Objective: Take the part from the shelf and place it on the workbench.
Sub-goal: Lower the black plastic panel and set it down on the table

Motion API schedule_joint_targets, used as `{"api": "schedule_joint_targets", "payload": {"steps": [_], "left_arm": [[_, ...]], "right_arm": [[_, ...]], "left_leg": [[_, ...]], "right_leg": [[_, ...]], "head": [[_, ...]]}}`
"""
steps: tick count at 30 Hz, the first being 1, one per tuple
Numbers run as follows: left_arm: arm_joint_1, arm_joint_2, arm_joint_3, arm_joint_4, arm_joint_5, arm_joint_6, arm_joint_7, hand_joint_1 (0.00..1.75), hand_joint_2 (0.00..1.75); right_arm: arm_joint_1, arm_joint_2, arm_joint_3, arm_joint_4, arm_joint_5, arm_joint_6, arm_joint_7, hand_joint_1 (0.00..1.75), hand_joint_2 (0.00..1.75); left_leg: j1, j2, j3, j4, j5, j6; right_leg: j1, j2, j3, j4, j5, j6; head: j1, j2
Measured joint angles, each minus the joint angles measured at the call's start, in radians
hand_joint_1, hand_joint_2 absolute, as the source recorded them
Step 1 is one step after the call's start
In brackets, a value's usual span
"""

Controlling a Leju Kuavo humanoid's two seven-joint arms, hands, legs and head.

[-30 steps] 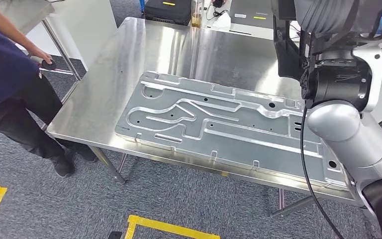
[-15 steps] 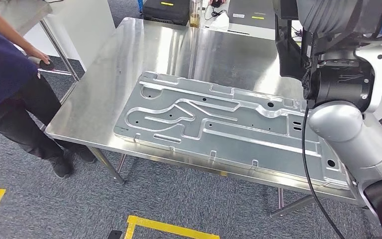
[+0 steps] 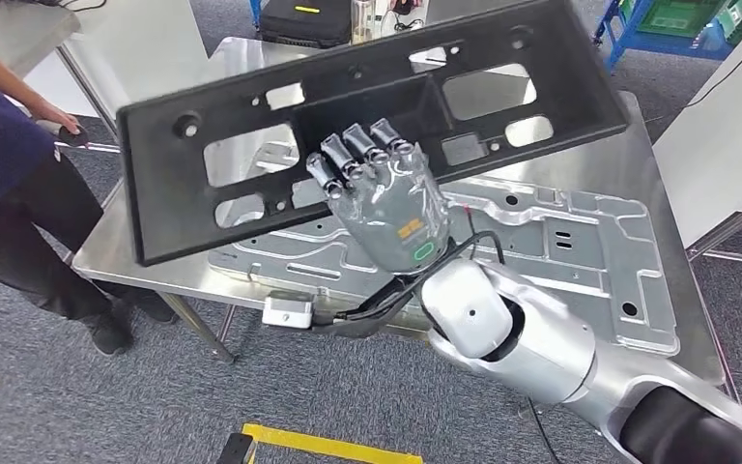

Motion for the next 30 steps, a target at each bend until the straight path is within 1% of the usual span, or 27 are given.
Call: {"api": "schedule_joint_targets", "payload": {"steps": [3, 8, 19, 22, 26, 30], "left_arm": [[0.0, -0.002, -0.003, 0.0, -0.002, 0.0, 0.0, 0.0, 1.75], [0.0, -0.007, -0.004, 0.0, -0.003, -0.001, 0.0, 0.0, 1.75], [0.0, -0.01, -0.012, 0.0, -0.005, -0.006, 0.0, 0.0, 1.75], [0.0, -0.011, -0.012, 0.0, -0.009, -0.007, 0.0, 0.0, 1.75], [-0.001, -0.013, -0.012, 0.0, -0.011, -0.007, 0.0, 0.0, 1.75], [-0.001, -0.016, -0.013, 0.0, -0.011, -0.006, -0.002, 0.0, 1.75]], "right_arm": [[0.011, 0.021, 0.013, 0.019, -0.106, -0.027, 0.004, 1.75, 1.75], [0.007, 0.055, 0.014, 0.045, -0.163, -0.065, 0.018, 1.75, 1.75], [-0.015, 0.09, 0.024, 0.091, -0.146, -0.06, 0.015, 1.75, 1.75], [-0.022, 0.096, 0.034, 0.103, -0.116, -0.039, 0.01, 1.75, 1.75], [-0.036, 0.103, 0.049, 0.146, -0.073, 0.013, 0.021, 1.75, 1.75], [-0.038, 0.099, 0.053, 0.206, -0.075, 0.016, 0.045, 1.75, 1.75]], "left_leg": [[0.0, -0.003, -0.001, 0.0, 0.0, 0.0], [0.0, -0.008, -0.001, 0.0, 0.0, 0.0], [0.0, -0.017, -0.002, 0.0, 0.001, 0.001], [0.0, -0.017, -0.002, 0.0, 0.001, 0.001], [0.0, -0.019, -0.002, 0.0, 0.001, 0.001], [0.0, -0.024, -0.002, 0.0, 0.002, 0.0]], "right_leg": [[0.0, -0.001, 0.0, 0.0, 0.0, 0.0], [0.0, -0.003, 0.0, -0.001, 0.0, 0.0], [0.0, -0.009, 0.001, -0.002, 0.0, 0.0], [0.0, -0.009, 0.001, -0.002, 0.0, 0.0], [0.0, -0.01, 0.001, -0.002, 0.0, 0.0], [0.0, -0.013, 0.001, -0.002, 0.0, 0.0]], "head": [[0.0, 0.0], [0.0, 0.0], [0.0, 0.0], [0.0, 0.0], [0.0, 0.0], [0.001, 0.0]]}}
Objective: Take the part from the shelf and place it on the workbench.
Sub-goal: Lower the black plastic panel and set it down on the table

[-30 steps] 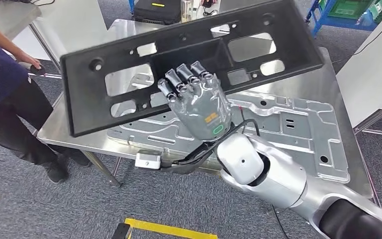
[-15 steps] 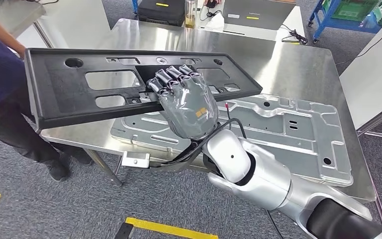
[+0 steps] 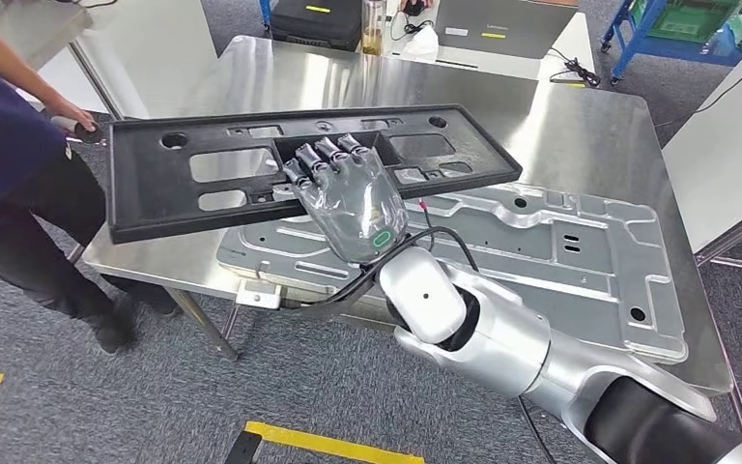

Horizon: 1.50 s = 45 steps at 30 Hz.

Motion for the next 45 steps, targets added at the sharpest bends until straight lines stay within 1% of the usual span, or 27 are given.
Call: {"api": "schedule_joint_targets", "payload": {"steps": [3, 5, 8, 11, 14, 17, 21, 24, 28, 31, 34, 38, 41, 45], "left_arm": [[0.0, 0.0, 0.0, 0.0, 0.001, 0.0, -0.002, 0.0, 1.75], [0.002, 0.001, 0.0, 0.0, 0.004, 0.0, -0.002, 0.0, 1.75], [0.008, 0.004, 0.0, 0.0, 0.011, 0.001, -0.004, 0.0, 1.75], [0.014, 0.009, 0.0, 0.002, 0.015, 0.001, -0.006, 0.0, 1.75], [0.017, 0.015, 0.0, 0.003, 0.014, 0.0, -0.008, 0.0, 1.75], [0.016, 0.022, 0.0, 0.004, 0.01, -0.001, -0.015, 0.0, 1.75], [0.009, 0.037, 0.0, 0.004, 0.01, 0.0, -0.03, 0.0, 1.75], [-0.001, 0.048, 0.0, 0.004, 0.021, 0.001, -0.04, 0.0, 1.75], [-0.009, 0.058, 0.001, 0.004, 0.045, 0.001, -0.053, 0.0, 1.75], [-0.014, 0.062, 0.002, 0.004, 0.064, -0.002, -0.064, 0.0, 1.75], [-0.019, 0.063, 0.003, 0.004, 0.069, -0.005, -0.068, 0.0, 1.75], [-0.023, 0.066, 0.004, 0.003, 0.071, -0.006, -0.073, 0.0, 1.75], [-0.029, 0.066, 0.004, 0.002, 0.076, -0.007, -0.083, 0.0, 1.75], [-0.039, 0.066, 0.01, 0.0, 0.081, -0.016, -0.092, 0.0, 1.75]], "right_arm": [[0.007, -0.013, -0.006, 0.029, -0.021, -0.002, 0.03, 1.75, 1.75], [0.017, -0.034, -0.018, 0.039, -0.043, -0.002, 0.056, 1.75, 1.75], [0.031, -0.081, -0.049, 0.044, -0.069, 0.005, 0.081, 1.75, 1.75], [0.035, -0.13, -0.079, 0.028, -0.082, 0.036, 0.095, 1.75, 1.75], [0.034, -0.186, -0.119, -0.02, -0.109, 0.081, 0.125, 1.75, 1.75], [0.034, -0.243, -0.17, -0.08, -0.151, 0.099, 0.162, 1.75, 1.75], [0.049, -0.331, -0.252, -0.151, -0.219, 0.091, 0.198, 1.75, 1.75], [0.07, -0.385, -0.305, -0.185, -0.244, 0.078, 0.212, 1.75, 1.75], [0.124, -0.458, -0.381, -0.22, -0.267, 0.05, 0.233, 1.75, 1.75], [0.185, -0.502, -0.435, -0.243, -0.274, 0.018, 0.237, 1.75, 1.75], [0.233, -0.529, -0.476, -0.266, -0.272, 0.002, 0.237, 1.75, 1.75], [0.275, -0.548, -0.514, -0.29, -0.259, -0.006, 0.237, 1.75, 1.75], [0.328, -0.547, -0.536, -0.304, -0.205, -0.031, 0.228, 1.75, 1.75], [0.431, -0.53, -0.552, -0.302, -0.13, -0.075, 0.214, 1.75, 1.75]], "left_leg": [[0.0, -0.006, 0.0, 0.0, 0.0, 0.0], [0.0, -0.011, 0.0, 0.0, 0.001, 0.0], [0.0, -0.018, -0.001, 0.001, 0.002, 0.001], [-0.001, -0.021, -0.001, 0.001, 0.002, 0.001], [-0.001, -0.023, -0.001, 0.001, 0.002, 0.001], [-0.001, -0.027, -0.001, 0.001, 0.003, 0.002], [-0.002, -0.034, -0.001, 0.001, 0.003, 0.002], [-0.002, -0.036, -0.001, 0.002, 0.004, 0.002], [-0.002, -0.039, -0.001, 0.002, 0.004, 0.003], [-0.002, -0.038, -0.001, 0.002, 0.004, 0.003], [-0.002, -0.034, -0.001, 0.002, 0.004, 0.003], [-0.002, -0.026, -0.001, 0.001, 0.004, 0.003], [-0.002, -0.022, -0.001, 0.001, 0.004, 0.003], [-0.002, -0.016, 0.0, 0.001, 0.003, 0.004]], "right_leg": [[0.0, -0.003, 0.0, 0.0, 0.0, 0.0], [0.0, -0.006, 0.001, 0.0, 0.0, 0.0], [0.0, -0.011, 0.001, -0.001, 0.0, 0.0], [0.0, -0.013, 0.001, -0.001, 0.0, 0.0], [-0.001, -0.013, 0.001, -0.001, 0.0, 0.0], [-0.001, -0.015, 0.002, -0.002, 0.0, 0.0], [-0.001, -0.02, 0.003, -0.002, -0.002, 0.003], [-0.002, -0.021, 0.004, -0.002, -0.002, 0.003], [-0.002, -0.024, 0.005, -0.003, -0.003, 0.004], [-0.002, -0.025, 0.006, -0.003, -0.003, 0.005], [-0.002, -0.024, 0.006, -0.003, -0.004, 0.006], [-0.002, -0.022, 0.005, -0.003, -0.004, 0.006], [-0.002, -0.021, 0.005, -0.003, -0.004, 0.006], [-0.002, -0.019, 0.005, -0.003, -0.004, 0.006]], "head": [[0.0, 0.0], [0.0, 0.0], [0.0, 0.0], [0.001, 0.0], [0.001, 0.0], [0.0, 0.0], [0.001, 0.0], [0.001, 0.0], [0.001, 0.0], [0.001, 0.0], [0.001, 0.0], [0.001, 0.0], [0.001, 0.0], [0.001, 0.0]]}}
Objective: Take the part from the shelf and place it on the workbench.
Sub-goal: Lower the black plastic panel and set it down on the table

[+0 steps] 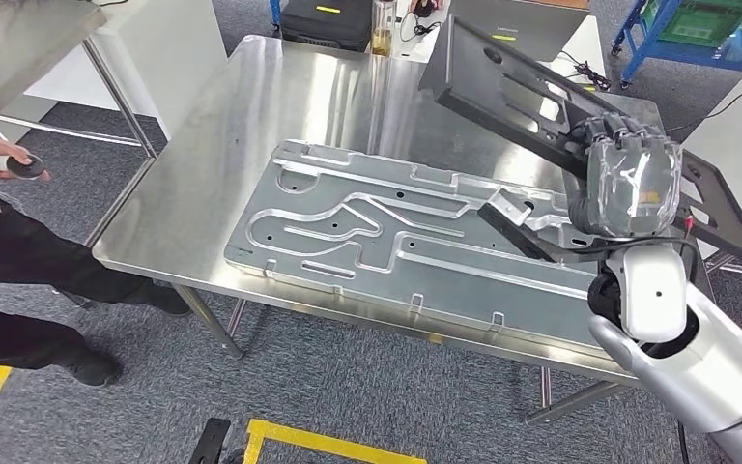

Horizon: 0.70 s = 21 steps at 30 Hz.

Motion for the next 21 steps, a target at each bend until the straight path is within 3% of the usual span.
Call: {"api": "schedule_joint_targets", "payload": {"steps": [10, 21], "left_arm": [[-0.006, 0.002, 0.017, -0.003, 0.0, -0.009, -0.009, 0.0, 1.75], [-0.011, 0.006, 0.051, -0.01, 0.022, -0.031, -0.059, 0.0, 1.75]], "right_arm": [[0.113, 0.032, -0.05, 0.031, 0.003, -0.026, -0.007, 1.75, 1.75], [0.266, 0.068, -0.142, 0.095, -0.006, -0.144, -0.044, 1.75, 1.75]], "left_leg": [[0.0, 0.016, 0.003, 0.0, -0.003, 0.002], [-0.001, 0.014, 0.003, 0.0, -0.004, 0.002]], "right_leg": [[0.0, 0.013, 0.0, 0.0, 0.001, 0.0], [0.0, 0.013, 0.0, 0.0, 0.0, 0.0]], "head": [[0.0, 0.0], [0.0, 0.0]]}}
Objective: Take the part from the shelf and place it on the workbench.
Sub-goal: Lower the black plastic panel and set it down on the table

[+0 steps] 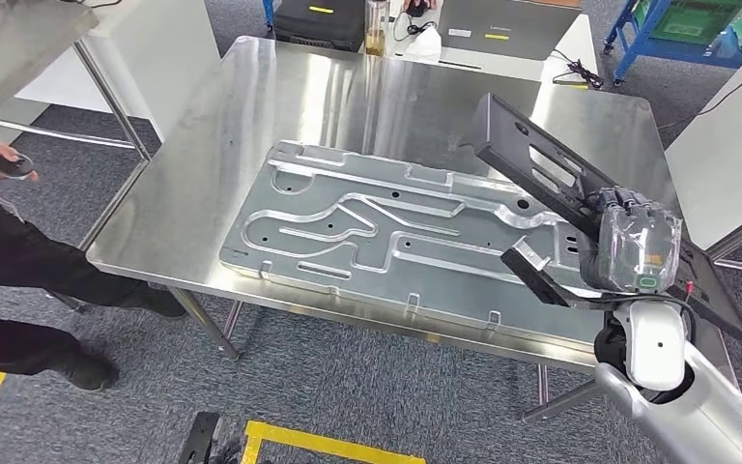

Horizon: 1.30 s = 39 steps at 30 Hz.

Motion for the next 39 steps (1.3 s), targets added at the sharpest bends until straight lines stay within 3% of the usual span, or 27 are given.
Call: {"api": "schedule_joint_targets", "payload": {"steps": [7, 12, 28, 39], "left_arm": [[-0.031, -0.027, 0.024, -0.019, -0.018, -0.024, -0.041, 0.0, 1.75], [-0.043, -0.033, 0.034, -0.025, -0.036, -0.016, -0.002, 0.0, 1.75], [-0.026, -0.022, 0.044, -0.025, -0.042, -0.033, 0.076, 0.0, 1.75], [-0.016, -0.03, 0.044, -0.025, -0.064, -0.038, 0.109, 0.0, 1.75]], "right_arm": [[-0.055, 0.116, 0.073, 0.059, 0.098, -0.008, -0.049, 1.75, 1.75], [-0.109, 0.185, 0.143, 0.126, 0.106, -0.014, -0.05, 1.75, 1.75], [-0.169, 0.284, 0.242, 0.258, 0.097, -0.082, -0.066, 1.75, 1.75], [-0.268, 0.408, 0.352, 0.268, 0.158, -0.06, -0.123, 1.75, 1.75]], "left_leg": [[0.0, 0.009, 0.001, 0.0, 0.0, 0.0], [0.0, 0.016, 0.002, 0.0, 0.0, 0.0], [0.0, 0.02, 0.002, -0.001, -0.001, -0.001], [0.0, 0.024, 0.004, -0.001, -0.001, -0.002]], "right_leg": [[0.0, 0.003, 0.0, 0.001, 0.001, 0.0], [0.0, 0.008, 0.0, 0.002, 0.001, -0.001], [0.0, 0.011, 0.0, 0.002, 0.001, -0.001], [0.0, 0.017, 0.0, 0.003, 0.002, -0.001]], "head": [[0.0, 0.0], [0.0, 0.0], [0.0, 0.0], [0.001, 0.0]]}}
